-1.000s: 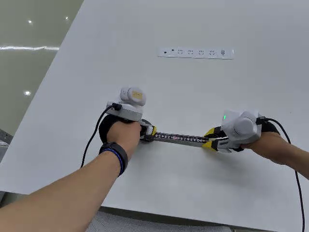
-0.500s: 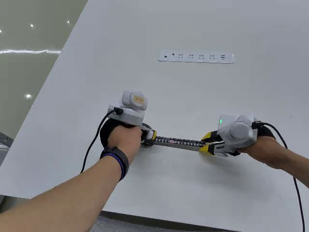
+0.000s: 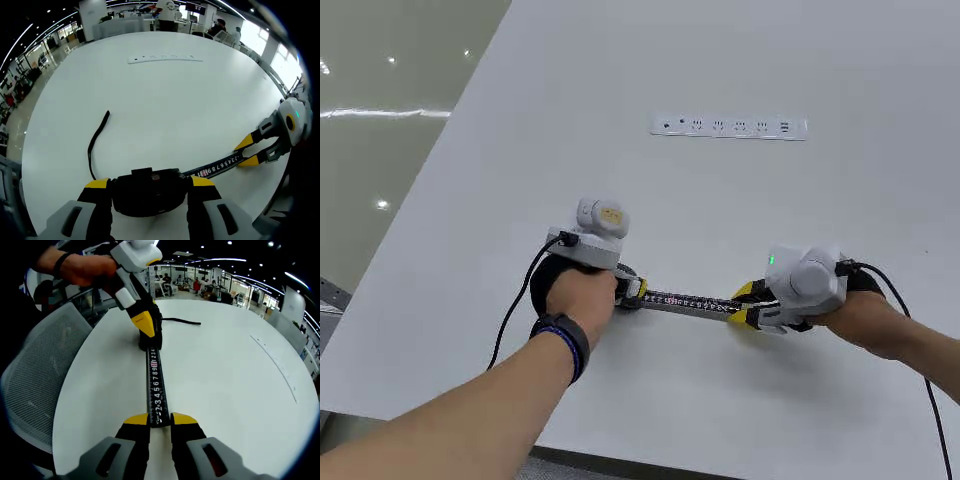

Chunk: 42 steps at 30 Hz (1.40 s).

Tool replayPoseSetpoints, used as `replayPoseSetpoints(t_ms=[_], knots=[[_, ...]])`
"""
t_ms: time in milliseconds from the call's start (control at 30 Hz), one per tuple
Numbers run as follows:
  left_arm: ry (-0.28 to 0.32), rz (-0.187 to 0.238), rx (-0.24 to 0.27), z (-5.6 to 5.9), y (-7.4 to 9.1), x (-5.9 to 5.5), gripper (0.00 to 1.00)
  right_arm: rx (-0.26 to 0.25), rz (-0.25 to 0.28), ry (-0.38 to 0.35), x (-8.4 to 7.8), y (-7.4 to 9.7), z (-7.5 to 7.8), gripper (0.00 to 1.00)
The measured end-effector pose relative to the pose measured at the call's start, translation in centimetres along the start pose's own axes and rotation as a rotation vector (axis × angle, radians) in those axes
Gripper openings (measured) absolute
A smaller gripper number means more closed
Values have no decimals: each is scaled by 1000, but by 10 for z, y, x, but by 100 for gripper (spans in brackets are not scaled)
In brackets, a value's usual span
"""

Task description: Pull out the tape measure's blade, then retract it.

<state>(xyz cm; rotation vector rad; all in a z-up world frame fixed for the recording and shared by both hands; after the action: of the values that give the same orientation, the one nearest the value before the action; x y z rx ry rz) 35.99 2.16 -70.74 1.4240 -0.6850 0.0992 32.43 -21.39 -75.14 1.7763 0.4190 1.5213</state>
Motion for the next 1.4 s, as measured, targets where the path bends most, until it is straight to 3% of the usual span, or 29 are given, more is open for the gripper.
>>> replayPoseSetpoints(t_ms=[1400], knots=[[-5, 0, 6, 1, 2, -2, 57, 35, 25, 13, 23, -26, -5, 15]])
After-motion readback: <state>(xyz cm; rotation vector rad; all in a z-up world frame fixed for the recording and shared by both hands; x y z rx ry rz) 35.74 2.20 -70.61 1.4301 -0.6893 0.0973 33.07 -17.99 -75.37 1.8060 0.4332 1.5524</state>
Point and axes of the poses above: the centre of the closed fingertips' face, and the gripper's own axes: y roughly backward along the fingers, z roughly to its right, x roughly out of its top, the point moved 9 cm from there along y, roughly backward along the fingers, and after that the axes turned 2 degrees about z, right-handed, at the moved point
